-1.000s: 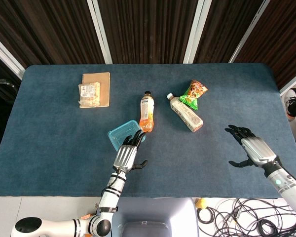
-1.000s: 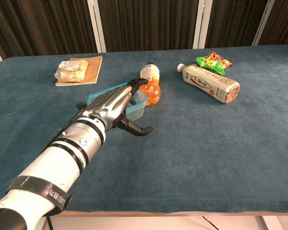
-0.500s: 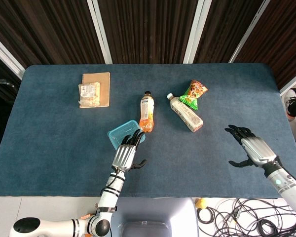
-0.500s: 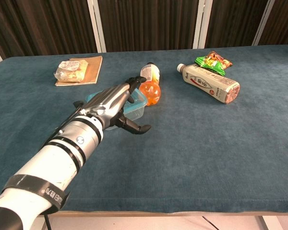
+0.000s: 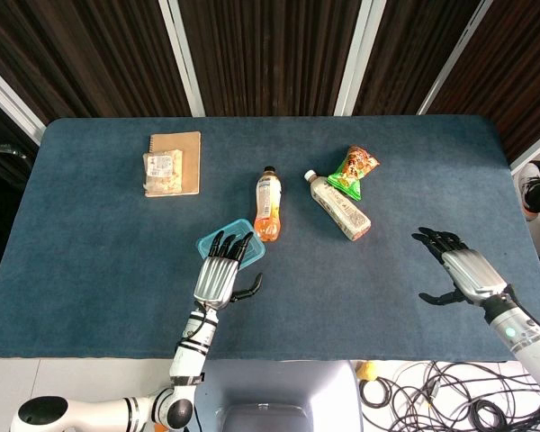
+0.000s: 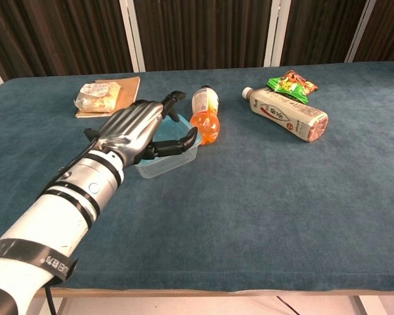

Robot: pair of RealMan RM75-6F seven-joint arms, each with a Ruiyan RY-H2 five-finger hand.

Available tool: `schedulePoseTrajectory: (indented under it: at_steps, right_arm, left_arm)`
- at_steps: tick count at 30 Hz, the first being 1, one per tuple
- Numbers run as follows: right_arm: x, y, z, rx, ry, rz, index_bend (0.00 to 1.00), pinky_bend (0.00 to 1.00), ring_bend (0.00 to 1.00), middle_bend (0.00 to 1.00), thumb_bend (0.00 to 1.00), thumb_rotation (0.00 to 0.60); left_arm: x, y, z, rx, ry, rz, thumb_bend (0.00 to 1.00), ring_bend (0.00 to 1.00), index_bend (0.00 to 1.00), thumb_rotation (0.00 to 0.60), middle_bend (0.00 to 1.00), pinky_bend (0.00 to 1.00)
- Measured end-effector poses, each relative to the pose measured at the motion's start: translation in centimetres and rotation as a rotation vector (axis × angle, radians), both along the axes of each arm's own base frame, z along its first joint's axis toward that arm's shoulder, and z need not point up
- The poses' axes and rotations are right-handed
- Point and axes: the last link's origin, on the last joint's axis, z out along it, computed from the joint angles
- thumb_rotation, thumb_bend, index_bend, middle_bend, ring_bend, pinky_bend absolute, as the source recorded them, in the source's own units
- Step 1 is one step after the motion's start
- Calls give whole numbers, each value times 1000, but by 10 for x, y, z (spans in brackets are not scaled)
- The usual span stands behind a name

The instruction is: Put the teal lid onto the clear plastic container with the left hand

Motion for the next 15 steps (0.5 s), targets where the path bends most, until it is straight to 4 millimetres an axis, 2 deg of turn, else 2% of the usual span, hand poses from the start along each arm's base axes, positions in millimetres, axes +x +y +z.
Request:
schedulePoseTrajectory:
  at_steps: [5,15]
  right_arm:
    - [0,0,0,2,3,-2,0,0,0,0,128,600]
    - [1,-1,-5,18,6,-4,0,0,0,0,129,600]
  left_arm:
    - [-10,7,-3,38,103,15,402,158,0,121,361,0]
    - [-14,7,-2,59,120,22,401,168,0,124,361,0]
